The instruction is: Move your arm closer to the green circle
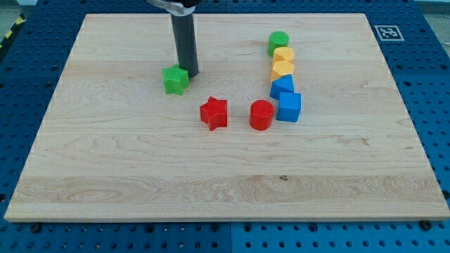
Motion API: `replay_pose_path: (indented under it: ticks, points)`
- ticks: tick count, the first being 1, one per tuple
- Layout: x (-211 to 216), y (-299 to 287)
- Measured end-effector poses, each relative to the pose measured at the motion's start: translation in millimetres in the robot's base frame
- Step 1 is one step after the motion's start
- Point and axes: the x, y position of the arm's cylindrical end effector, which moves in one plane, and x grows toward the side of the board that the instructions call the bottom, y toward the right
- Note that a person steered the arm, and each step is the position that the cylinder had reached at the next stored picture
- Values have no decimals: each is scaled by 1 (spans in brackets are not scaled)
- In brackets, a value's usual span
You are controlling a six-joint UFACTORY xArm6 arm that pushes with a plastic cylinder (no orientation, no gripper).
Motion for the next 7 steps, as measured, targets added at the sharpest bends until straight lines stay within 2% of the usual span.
replay_pose_path:
  ticks: [2,4,5,6,7]
  points:
    - [-14,54]
    - [-101,77]
    - [-130,158]
    - [-125,242]
    - [-96,260]
